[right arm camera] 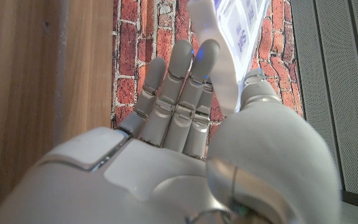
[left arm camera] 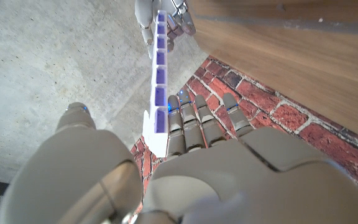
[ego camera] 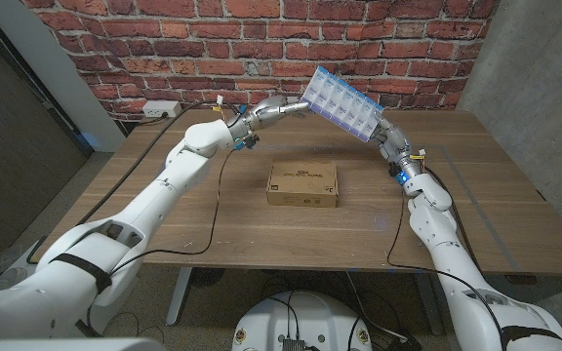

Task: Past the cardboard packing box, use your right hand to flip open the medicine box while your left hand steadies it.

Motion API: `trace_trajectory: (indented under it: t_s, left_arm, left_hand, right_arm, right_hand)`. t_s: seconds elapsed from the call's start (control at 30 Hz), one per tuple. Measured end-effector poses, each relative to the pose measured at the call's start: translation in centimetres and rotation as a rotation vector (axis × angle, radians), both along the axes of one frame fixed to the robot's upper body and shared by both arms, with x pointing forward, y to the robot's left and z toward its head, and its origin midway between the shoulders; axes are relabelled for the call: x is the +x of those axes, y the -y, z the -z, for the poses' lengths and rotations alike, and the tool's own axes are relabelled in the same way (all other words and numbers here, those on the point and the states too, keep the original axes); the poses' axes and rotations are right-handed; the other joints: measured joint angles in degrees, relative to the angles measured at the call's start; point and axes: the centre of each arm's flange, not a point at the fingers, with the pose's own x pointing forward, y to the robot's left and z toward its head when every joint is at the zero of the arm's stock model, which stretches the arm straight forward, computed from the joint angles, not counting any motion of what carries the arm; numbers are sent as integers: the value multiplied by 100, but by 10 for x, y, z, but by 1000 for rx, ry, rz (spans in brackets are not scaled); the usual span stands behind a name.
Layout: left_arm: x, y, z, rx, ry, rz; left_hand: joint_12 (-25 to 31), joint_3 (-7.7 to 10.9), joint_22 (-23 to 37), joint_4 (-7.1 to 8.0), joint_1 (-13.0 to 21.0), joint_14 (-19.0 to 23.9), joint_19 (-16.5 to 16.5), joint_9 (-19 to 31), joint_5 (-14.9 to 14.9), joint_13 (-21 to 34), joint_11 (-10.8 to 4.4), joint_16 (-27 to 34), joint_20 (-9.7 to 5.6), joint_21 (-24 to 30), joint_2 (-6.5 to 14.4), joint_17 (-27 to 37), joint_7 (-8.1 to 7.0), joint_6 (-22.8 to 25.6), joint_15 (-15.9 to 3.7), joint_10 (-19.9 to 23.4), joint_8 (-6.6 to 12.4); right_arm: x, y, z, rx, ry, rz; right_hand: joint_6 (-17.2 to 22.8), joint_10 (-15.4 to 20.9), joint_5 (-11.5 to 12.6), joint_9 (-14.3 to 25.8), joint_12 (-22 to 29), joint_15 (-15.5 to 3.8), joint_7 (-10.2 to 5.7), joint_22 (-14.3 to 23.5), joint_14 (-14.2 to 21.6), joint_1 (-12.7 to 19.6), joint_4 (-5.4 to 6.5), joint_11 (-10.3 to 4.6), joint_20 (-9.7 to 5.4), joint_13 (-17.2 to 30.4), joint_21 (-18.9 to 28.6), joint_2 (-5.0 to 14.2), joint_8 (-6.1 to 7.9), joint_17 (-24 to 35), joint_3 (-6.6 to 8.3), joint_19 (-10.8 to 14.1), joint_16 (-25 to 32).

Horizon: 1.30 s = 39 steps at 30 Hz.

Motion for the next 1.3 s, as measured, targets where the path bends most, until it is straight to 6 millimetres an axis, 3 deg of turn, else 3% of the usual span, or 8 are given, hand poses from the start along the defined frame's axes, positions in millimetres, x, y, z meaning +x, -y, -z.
trace_trajectory:
  t_s: [0.17, 0.3, 0.37, 0.57, 1.1, 1.17, 1.3]
  left_arm:
    - [3, 1, 1, 36, -37, 30]
    - [6, 1, 0, 36, -76, 56]
    - [7, 0, 0, 30, -90, 62]
    - [10, -2, -2, -5, -131, 68]
    - [20, -2, -3, -66, -252, 3]
    - [21, -2, -3, -62, -264, -7]
    - [22, -1, -4, -55, -281, -23]
  left_hand:
    - [0, -84, 28, 67, -109, -71, 0, 11, 22, 0, 60, 10, 0, 0, 17, 0, 9, -130, 71, -59, -41]
    - [54, -70, 41, 134, -259, -33, 1, 26, 22, -11, 107, 89, 0, 0, 202, -23, 44, -75, 101, 20, -42]
    - [97, -28, 54, 176, -215, 63, 1, 26, 22, -31, 76, 136, 0, 29, 389, -27, 28, 42, 66, 121, -42]
    - [219, -14, 80, 190, -201, 328, 6, 18, -30, -92, 108, 234, -1, 75, 598, -79, 110, 418, 48, 413, 61]
    - [267, -54, 107, 230, -277, 464, 97, 4, -91, -176, 224, 277, 30, 170, 673, -106, 265, 643, 113, 516, 94]
    - [259, -61, 107, 237, -305, 442, 96, -16, -91, -185, 275, 277, 30, 173, 699, -106, 308, 639, 134, 510, 94]
    - [243, -80, 107, 256, -392, 432, 96, -17, -116, -203, 287, 277, 30, 173, 693, -106, 308, 639, 144, 516, 81]
  right_arm:
    - [0, 7, 3, -9, -1, 27]
    - [0, 15, 4, -29, -3, 53]
    - [-1, 19, 4, -38, -2, 66]
    - [-3, 32, 9, -65, -9, 100]
    - [-17, 53, 6, -134, 46, 116]
    - [-19, 54, 5, -137, 55, 108]
    - [-21, 56, 2, -149, 75, 86]
  right_hand:
    - [0, 1, 0, 17, 0, 0, 0, -37, 0, 0, 0, 1, -8, 3, 64, 0, -21, 14, 0, -33, 0]
    - [0, 3, -1, 16, -1, -1, 0, -77, 0, 0, 0, 2, -11, 18, 88, 0, -29, 16, 0, -91, 0]
    - [0, 3, -3, 16, -1, -1, 0, -95, -1, 0, 0, 3, -11, 16, 118, 0, -44, 16, 0, -91, 0]
    - [0, 6, -17, 15, -1, -1, 0, -153, -1, 0, 1, 5, -19, 9, 154, 0, -77, 16, 1, -142, 0]
    - [0, -9, 2, 10, -51, -2, 0, -295, -2, 12, 2, -10, -2, -1, 220, -12, -128, 31, 3, -203, 0]
    - [0, -9, 1, 10, -51, -2, 0, -318, -2, 12, -64, -10, -2, -1, 220, -12, -149, 42, 81, -203, 0]
    - [0, -9, 2, 32, -51, -3, 0, -348, -2, 12, -57, -10, -2, 28, 249, -12, -160, 43, 88, -203, 0]
